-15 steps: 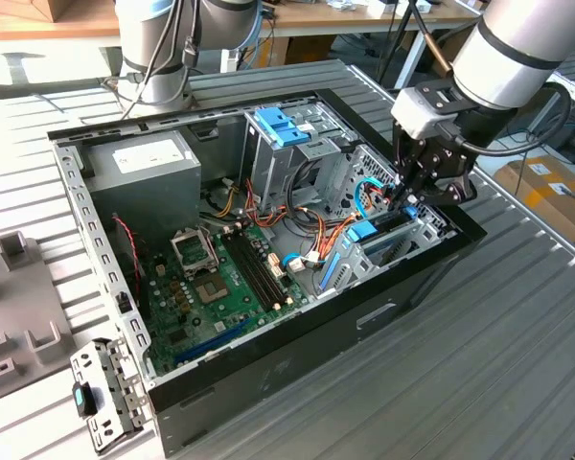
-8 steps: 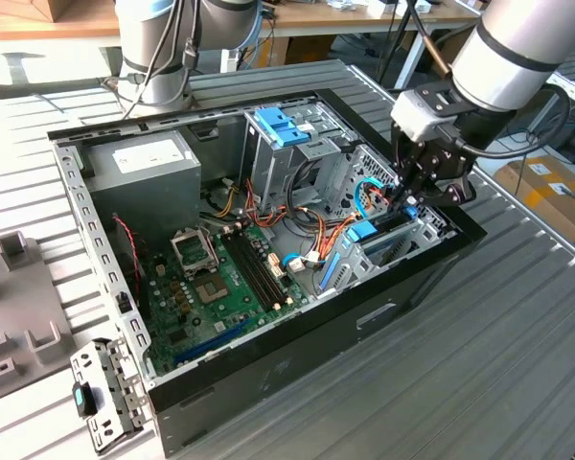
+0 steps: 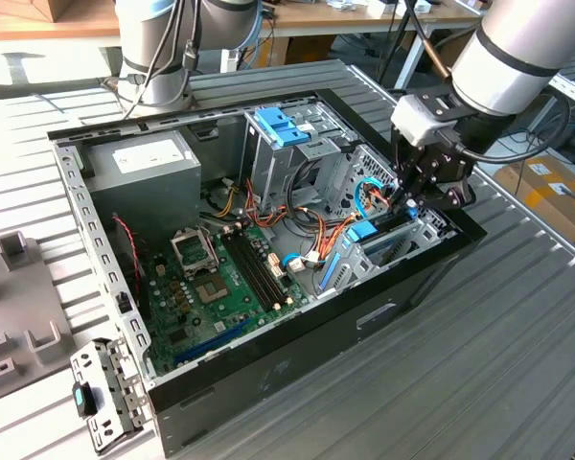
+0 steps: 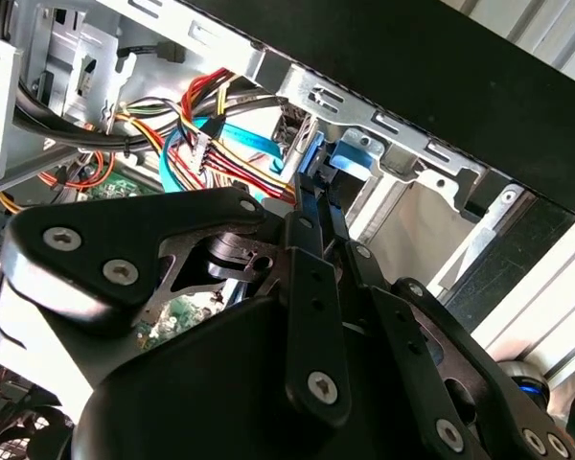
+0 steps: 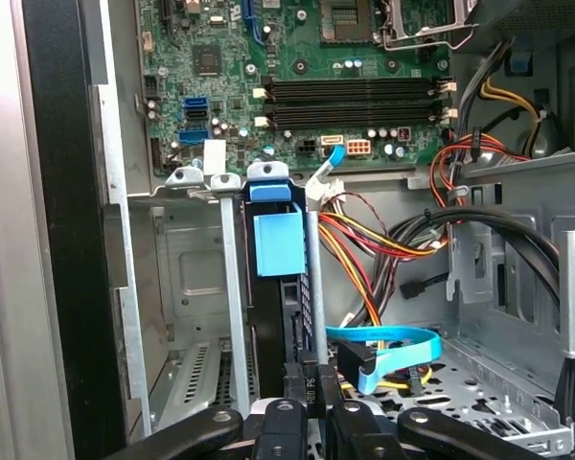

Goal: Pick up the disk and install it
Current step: 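Insert the first disk wire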

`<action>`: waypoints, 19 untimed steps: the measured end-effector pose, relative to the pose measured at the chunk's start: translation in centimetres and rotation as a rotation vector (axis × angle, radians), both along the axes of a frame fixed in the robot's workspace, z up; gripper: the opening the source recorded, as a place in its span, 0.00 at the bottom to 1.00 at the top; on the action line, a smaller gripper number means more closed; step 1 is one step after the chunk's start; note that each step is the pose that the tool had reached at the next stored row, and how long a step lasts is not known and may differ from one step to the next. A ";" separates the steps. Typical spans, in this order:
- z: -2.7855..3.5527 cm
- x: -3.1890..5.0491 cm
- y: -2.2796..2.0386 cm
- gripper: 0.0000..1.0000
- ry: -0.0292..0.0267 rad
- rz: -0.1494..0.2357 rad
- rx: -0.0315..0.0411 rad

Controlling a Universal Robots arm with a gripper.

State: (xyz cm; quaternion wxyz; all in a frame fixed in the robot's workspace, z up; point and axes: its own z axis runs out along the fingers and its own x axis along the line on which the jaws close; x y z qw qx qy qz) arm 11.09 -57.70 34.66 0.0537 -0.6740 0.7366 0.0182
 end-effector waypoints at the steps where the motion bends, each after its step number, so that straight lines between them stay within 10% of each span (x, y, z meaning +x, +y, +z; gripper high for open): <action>1: -0.01 -0.03 -0.03 0.17 0.0000 0.000 -0.0002; 15: -0.40 -0.13 -0.27 0.17 0.0000 0.001 0.0019; 19: 0.11 -0.13 -0.31 0.17 0.0000 0.001 0.0364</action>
